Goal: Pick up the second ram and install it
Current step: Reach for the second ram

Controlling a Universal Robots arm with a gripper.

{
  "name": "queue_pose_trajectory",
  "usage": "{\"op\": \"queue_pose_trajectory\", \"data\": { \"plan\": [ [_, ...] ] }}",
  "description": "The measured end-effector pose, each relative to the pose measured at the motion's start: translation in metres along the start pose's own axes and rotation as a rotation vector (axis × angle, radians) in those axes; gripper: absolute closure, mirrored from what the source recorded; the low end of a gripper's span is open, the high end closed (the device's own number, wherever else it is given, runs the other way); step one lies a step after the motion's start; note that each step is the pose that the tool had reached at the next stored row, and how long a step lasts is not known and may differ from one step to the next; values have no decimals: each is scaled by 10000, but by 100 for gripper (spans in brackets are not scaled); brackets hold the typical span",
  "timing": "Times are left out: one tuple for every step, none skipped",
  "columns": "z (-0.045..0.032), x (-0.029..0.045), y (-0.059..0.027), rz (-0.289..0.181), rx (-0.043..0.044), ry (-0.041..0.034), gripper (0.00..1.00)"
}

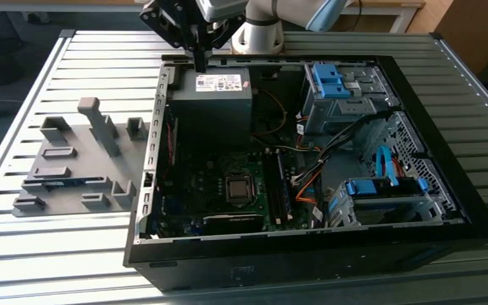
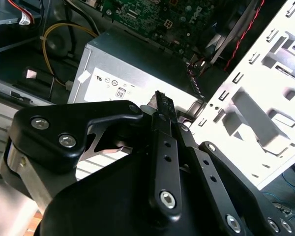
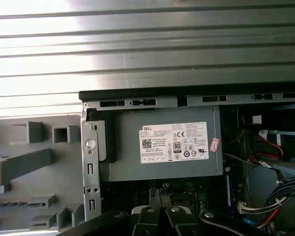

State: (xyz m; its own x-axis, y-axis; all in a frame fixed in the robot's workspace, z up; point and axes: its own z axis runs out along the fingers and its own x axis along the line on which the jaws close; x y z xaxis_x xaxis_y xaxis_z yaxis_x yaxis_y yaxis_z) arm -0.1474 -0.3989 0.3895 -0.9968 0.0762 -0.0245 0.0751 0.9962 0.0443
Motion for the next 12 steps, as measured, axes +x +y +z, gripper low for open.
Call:
{"op": "queue_pose_trajectory", "data": {
  "plan": [
    [0,2,0,0,0,0,89],
    [1,4,0,0,0,0,89],
    [1,7,0,0,0,0,89],
    [1,9,-1,0,0,0,89],
    [2,11,-1,0,0,0,89],
    [2,13,-1,0,0,0,89],
    [2,15,-1,0,0,0,89],
    [3,17,-1,-1,0,0,89],
    [3,19,-1,0,0,0,89],
    [4,21,-2,0,-1,0,89],
    [4,23,-2,0,0,0,89],
    [4,25,-2,0,-1,0,89]
  ]
}}
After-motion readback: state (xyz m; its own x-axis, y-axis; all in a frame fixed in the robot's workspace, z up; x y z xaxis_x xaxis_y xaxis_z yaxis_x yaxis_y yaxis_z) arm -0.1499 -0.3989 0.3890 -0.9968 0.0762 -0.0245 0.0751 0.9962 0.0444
